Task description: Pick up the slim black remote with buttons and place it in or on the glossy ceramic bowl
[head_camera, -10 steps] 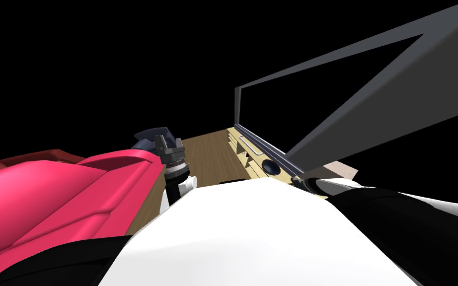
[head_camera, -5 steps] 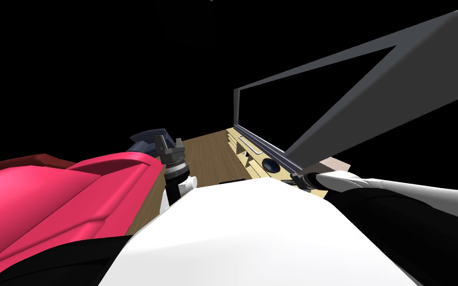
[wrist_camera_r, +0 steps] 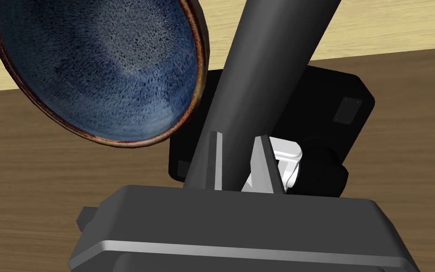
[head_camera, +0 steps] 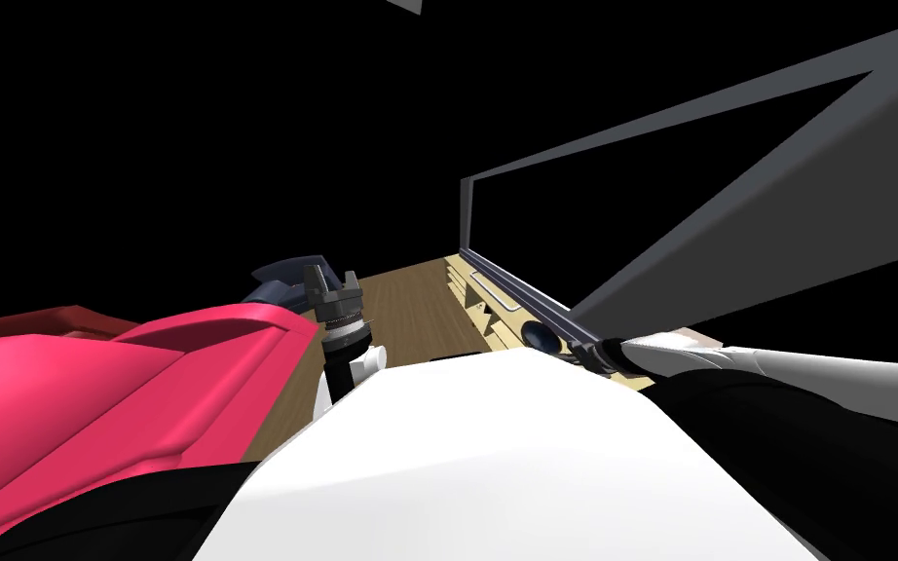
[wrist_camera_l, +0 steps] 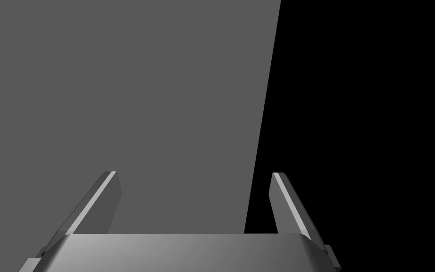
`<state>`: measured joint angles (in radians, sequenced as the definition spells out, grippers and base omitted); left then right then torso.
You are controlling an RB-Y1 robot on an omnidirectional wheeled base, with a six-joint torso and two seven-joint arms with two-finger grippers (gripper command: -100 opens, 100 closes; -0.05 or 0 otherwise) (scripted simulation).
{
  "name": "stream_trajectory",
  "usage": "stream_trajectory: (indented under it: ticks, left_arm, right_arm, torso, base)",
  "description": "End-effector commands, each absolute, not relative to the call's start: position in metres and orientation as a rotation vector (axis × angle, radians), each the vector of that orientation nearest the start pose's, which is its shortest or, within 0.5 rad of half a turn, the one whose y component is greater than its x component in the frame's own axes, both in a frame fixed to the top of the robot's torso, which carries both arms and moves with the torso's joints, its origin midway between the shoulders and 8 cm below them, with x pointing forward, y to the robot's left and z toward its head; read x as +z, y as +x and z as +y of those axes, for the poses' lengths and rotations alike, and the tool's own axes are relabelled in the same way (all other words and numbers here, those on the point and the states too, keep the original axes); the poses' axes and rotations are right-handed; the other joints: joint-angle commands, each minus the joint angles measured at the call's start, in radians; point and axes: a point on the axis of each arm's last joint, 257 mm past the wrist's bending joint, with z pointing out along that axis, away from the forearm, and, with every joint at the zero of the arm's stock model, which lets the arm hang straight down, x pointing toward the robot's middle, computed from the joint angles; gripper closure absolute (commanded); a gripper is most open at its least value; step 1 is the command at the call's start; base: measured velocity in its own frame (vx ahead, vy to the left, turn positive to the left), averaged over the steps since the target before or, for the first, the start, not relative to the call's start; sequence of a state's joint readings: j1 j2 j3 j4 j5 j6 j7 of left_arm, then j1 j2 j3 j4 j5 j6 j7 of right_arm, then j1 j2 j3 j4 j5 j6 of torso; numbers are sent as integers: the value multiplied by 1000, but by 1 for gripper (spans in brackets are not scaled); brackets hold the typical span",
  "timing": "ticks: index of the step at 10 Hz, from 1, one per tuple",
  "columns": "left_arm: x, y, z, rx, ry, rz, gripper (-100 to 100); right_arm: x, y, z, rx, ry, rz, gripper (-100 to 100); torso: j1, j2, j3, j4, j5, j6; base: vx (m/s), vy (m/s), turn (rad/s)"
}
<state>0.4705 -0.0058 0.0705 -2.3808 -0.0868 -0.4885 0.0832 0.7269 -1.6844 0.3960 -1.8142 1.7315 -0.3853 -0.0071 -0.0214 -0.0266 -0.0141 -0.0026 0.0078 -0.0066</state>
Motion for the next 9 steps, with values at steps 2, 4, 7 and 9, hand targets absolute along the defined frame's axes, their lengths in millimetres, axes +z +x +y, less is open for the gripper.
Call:
stream_trajectory:
  ticks: [2, 4, 7, 9]
  left_arm:
    - [75, 323, 282, -1286, -536, 557, 0]
    - [75, 323, 282, -1286, -536, 557, 0]
    - [75, 323, 282, -1286, -536, 557, 0]
    - [75, 323, 282, -1286, -536, 557, 0]
  right_arm:
    - [-383, 110, -516, -109, -2329, 2015, 100]
    - [-383, 103, -505, -79, -2375, 1951, 100]
    - [-383, 104, -504, -80, -2372, 1950, -100]
    - [-383, 104, -504, -81, -2372, 1949, -100]
  torso:
    - [0, -1, -1, 0, 0, -1]
    - [2, 0, 0, 0, 0, -1]
    - [-1, 8, 4, 1, 0, -1]
    - [0, 14, 7, 2, 1, -1]
  base:
    - [203, 5, 16]
    - [197, 8, 21]
    - [73, -13, 12]
    - [3, 0, 0]
